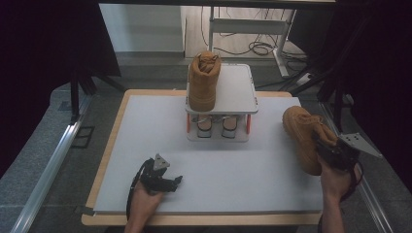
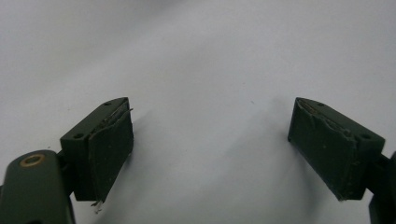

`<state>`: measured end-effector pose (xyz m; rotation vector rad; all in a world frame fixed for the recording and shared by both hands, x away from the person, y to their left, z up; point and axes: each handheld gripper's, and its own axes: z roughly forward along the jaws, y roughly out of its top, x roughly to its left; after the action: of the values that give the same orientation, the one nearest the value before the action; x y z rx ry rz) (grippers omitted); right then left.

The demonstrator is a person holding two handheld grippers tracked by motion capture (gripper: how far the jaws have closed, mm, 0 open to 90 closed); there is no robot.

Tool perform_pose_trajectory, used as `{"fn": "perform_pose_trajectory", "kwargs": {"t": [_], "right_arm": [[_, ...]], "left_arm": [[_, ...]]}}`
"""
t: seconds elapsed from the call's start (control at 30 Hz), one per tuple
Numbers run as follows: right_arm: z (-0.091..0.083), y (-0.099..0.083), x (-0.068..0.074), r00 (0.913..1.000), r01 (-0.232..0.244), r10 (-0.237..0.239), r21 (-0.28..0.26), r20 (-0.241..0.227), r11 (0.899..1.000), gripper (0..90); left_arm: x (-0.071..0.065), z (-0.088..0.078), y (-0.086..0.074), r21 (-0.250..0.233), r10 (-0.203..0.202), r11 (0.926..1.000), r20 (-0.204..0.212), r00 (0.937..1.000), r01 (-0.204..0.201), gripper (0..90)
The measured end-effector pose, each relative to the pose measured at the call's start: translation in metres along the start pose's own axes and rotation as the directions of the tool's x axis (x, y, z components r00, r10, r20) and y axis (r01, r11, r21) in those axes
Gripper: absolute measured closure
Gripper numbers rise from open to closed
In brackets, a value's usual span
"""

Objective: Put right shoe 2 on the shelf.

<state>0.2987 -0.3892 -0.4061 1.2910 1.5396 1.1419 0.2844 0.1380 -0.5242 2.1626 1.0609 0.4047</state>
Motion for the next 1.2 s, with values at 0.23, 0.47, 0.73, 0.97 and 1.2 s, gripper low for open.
{"fn": "perform_pose_trajectory", "kwargs": {"t": [0.23, 0.47, 0.73, 0.97, 1.2], "right_arm": [[-0.002, 0.009, 0.005, 0.9998, 0.007, -0.007, -0.019, -0.018, 1.0, 53.7], [-0.002, 0.019, 0.012, 0.9993, 0.017, -0.018, -0.044, -0.032, 0.999, 53.7], [-0.001, 0.03, 0.021, 0.9986, 0.026, -0.029, -0.069, -0.045, 0.997, 53.9], [0.001, 0.04, 0.028, 0.9977, 0.037, -0.042, -0.088, -0.053, 0.995, 54.1], [0.004, 0.054, 0.038, 0.9962, 0.053, -0.06, -0.111, -0.063, 0.992, 54.2]], "left_arm": [[0.0, 0.0, 0.0, -0.003, -0.003, 1.0, -0.001, 1.0, 0.003, 14.1], [0.0, 0.0, 0.0, -0.003, -0.004, 1.0, 0.0, 1.0, 0.004, 14.1], [0.0, 0.0, 0.0, -0.002, -0.004, 1.0, 0.001, 1.0, 0.004, 14.1], [0.0, 0.0, 0.0, -0.001, -0.004, 1.0, 0.001, 1.0, 0.004, 14.1], [0.0, 0.0, 0.0, -0.001, -0.004, 1.0, 0.001, 1.0, 0.004, 14.1]]}}
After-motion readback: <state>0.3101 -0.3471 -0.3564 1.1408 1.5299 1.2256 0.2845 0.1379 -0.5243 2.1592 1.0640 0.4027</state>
